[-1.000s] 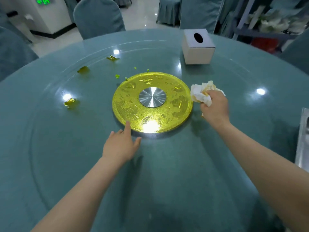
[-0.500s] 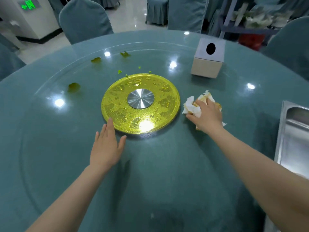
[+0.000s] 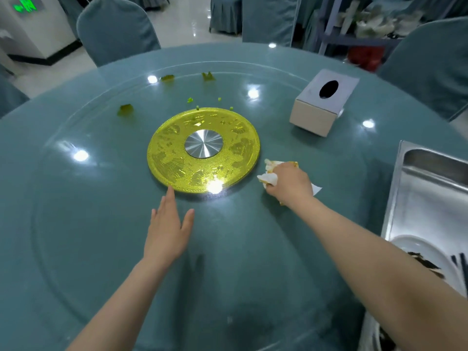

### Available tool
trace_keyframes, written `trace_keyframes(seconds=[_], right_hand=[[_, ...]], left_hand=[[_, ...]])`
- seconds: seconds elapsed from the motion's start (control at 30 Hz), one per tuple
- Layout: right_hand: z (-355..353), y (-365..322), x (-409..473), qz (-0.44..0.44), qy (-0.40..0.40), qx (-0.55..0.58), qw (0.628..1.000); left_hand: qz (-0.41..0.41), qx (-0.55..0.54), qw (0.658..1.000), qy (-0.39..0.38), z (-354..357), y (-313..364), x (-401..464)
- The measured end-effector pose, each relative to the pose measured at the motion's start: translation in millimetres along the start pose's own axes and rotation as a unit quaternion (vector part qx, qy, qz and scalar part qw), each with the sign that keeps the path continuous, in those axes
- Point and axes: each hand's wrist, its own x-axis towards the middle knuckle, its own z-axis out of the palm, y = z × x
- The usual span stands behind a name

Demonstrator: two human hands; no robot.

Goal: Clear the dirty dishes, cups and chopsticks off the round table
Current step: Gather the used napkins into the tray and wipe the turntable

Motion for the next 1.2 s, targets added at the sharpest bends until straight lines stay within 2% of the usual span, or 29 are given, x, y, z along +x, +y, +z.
trace_keyframes(seconds=[0.17, 0.33, 0.63, 0.9, 1.07, 1.2], right_hand=[[5, -13, -55, -0.029, -0.039, -0.013, 0.999], [-2, -40, -107, -0.060, -0.090, 0.033, 0.994], [-27, -82, -179, -0.154, -0.199, 0.066, 0.966], [-56, -29, -229, -0.076, -0.123, 0.186, 0.972], [-76, 14, -265, 0.044, -0.041, 0.299, 0.952], [-97, 54, -285, 0.078, 0.034, 0.333, 0.939]], left_hand=[[-0.003, -0.010, 1.000, -0.015, -5, 14, -27], [-0.019, -0.035, 0.999, -0.023, -14, 27, -59], [-0.023, -0.038, 0.999, -0.024, -41, 45, -113], [-0.040, -0.049, 0.998, -0.023, -54, 60, -152], [-0.036, -0.062, 0.997, -0.035, -50, 82, -171], [-0.024, -0.075, 0.996, -0.053, -41, 100, -185]])
